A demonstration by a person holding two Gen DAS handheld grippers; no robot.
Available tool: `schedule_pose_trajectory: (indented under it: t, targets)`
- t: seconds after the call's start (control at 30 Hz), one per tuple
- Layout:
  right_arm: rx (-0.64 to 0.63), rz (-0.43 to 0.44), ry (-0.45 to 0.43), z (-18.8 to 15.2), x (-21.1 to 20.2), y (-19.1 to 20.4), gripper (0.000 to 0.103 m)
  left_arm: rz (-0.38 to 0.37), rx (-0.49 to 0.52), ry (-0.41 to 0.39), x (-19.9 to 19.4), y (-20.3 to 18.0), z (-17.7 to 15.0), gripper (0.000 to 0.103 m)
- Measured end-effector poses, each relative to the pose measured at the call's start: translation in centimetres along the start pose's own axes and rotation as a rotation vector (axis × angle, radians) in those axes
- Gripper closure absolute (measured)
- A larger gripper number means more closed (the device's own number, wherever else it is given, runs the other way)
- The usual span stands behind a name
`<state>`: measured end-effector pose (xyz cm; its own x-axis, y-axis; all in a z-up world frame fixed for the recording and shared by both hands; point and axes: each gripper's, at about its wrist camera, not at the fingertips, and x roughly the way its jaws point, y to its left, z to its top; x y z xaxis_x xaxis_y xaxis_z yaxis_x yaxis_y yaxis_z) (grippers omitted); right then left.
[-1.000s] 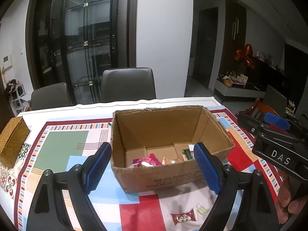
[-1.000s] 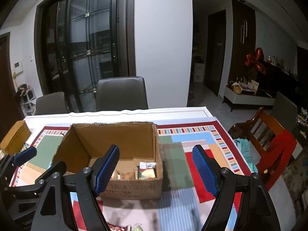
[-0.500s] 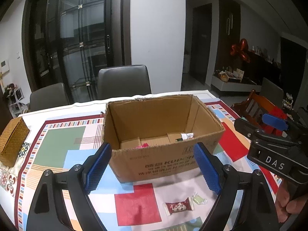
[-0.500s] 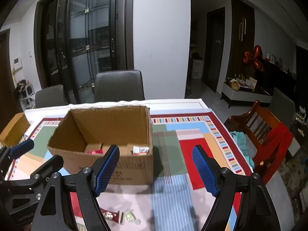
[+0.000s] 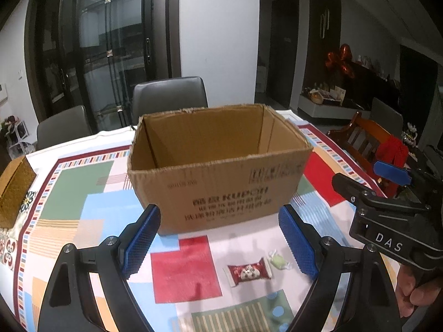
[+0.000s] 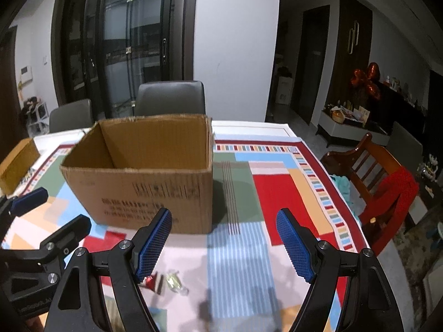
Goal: Organize snacks
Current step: 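Withdraw both tools from the box toward the red and green candies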
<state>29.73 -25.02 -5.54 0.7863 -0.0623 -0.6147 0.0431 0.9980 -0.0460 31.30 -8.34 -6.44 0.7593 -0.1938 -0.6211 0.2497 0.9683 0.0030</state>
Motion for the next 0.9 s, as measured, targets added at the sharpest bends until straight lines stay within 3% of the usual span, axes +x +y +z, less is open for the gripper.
schedule_pose_trajectory:
  t: [0.9]
  targets:
    - [-0.013, -0.016, 0.131, -7.0, 3.1, -1.6, 0.024, -0.024, 0.002, 0.156, 4.9, -3.3, -6.6, 0.018]
